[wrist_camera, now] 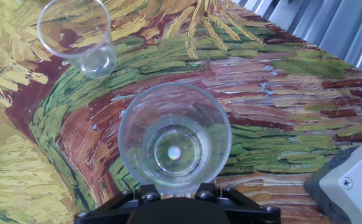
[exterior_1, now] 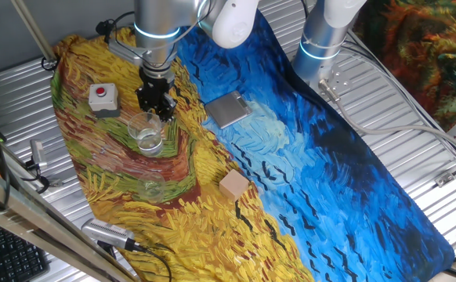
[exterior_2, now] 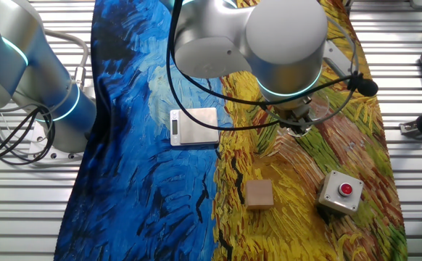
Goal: Pour the water from one cup into another empty cup
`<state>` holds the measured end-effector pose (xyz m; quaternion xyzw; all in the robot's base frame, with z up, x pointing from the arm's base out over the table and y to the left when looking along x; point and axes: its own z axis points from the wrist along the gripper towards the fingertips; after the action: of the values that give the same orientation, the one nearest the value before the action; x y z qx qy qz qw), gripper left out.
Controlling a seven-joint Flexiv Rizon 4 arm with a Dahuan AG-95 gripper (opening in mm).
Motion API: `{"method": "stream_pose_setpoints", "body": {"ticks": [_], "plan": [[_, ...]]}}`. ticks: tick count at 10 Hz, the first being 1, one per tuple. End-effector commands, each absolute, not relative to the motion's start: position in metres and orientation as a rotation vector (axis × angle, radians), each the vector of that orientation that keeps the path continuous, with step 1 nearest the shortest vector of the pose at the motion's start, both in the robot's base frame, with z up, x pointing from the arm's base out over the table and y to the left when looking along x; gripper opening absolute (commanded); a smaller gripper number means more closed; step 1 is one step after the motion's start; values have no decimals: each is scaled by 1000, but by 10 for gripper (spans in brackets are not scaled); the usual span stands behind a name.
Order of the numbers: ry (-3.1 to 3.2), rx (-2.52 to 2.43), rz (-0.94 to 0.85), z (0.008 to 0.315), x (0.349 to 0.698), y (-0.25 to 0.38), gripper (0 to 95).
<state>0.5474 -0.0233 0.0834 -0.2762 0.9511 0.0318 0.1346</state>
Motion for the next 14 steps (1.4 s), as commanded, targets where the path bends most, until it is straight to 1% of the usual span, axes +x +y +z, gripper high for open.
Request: {"method": "stream_pose_setpoints", "body": {"ticks": [1,14], "plan": [[2757,-800,92,84,547,-23,380],[2751,-802,87,76,547,-23,380]]}}
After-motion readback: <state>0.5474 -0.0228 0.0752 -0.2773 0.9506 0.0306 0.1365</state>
